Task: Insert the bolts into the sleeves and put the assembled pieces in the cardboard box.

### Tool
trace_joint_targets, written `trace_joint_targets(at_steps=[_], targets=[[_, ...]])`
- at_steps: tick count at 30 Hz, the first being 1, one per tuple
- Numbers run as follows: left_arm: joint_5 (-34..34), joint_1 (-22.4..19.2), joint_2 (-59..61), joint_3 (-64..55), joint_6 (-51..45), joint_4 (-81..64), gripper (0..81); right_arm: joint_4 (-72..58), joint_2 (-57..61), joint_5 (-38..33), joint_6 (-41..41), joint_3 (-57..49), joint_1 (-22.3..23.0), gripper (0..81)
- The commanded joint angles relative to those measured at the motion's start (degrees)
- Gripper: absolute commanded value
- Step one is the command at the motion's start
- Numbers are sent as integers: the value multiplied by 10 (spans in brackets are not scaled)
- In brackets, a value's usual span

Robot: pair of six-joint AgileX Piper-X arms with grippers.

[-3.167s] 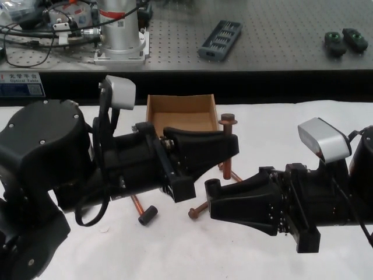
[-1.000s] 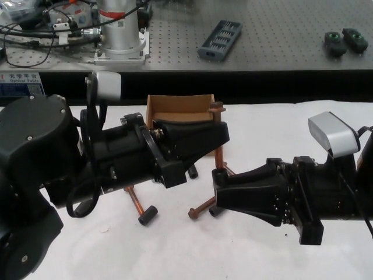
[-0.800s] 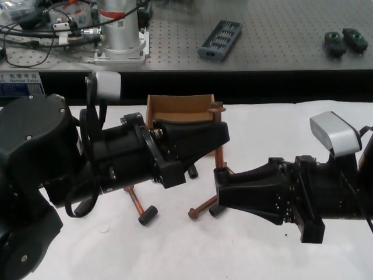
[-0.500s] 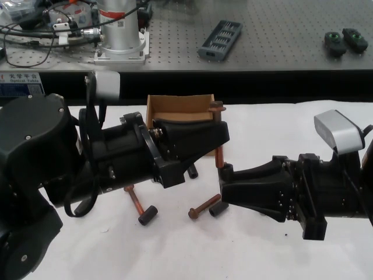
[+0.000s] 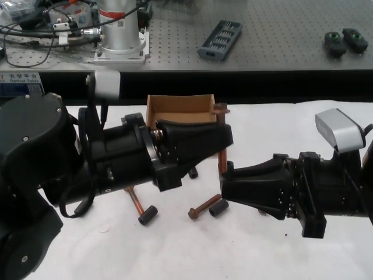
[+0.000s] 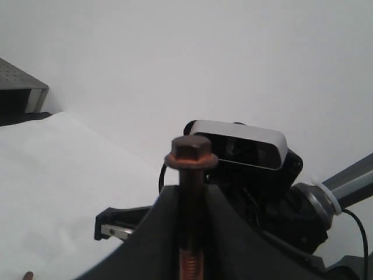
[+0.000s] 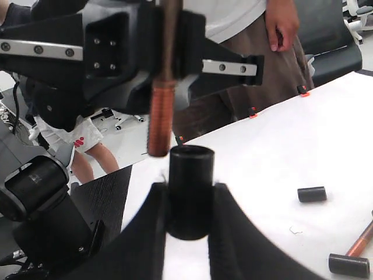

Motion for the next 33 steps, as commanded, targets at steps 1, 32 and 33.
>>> trace_joint_targets(at_steps=[1, 32, 33], targets=[[9, 0, -9, -2, -10, -8, 6, -8, 0, 0, 1, -4, -1, 13], [-40, 0, -9, -2, 8, -24, 6, 1, 0, -6, -1, -3, 25, 13], [-36, 0, -9, -2, 8, -22, 6, 1, 0, -6, -1, -3, 25, 13]])
